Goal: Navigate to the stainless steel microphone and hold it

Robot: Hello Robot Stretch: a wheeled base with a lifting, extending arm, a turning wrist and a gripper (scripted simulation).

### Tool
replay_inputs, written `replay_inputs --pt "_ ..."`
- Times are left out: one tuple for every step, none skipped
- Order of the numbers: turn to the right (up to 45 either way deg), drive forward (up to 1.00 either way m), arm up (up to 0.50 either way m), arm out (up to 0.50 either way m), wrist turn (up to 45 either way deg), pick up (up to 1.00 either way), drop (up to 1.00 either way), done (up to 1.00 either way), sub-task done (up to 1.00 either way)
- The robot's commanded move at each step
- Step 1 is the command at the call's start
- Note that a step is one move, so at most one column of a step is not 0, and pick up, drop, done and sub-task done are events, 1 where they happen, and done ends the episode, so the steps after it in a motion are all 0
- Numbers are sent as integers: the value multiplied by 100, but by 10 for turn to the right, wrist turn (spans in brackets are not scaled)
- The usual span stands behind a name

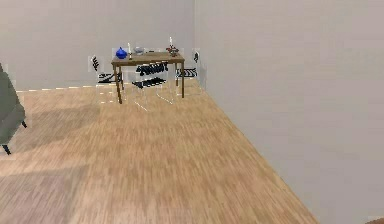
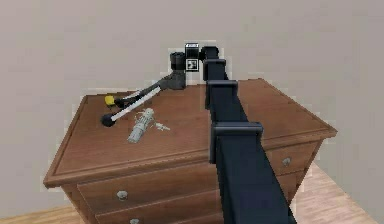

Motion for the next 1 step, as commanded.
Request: replay_inputs --pt "0 0 0 0 240 0 0 0 0"
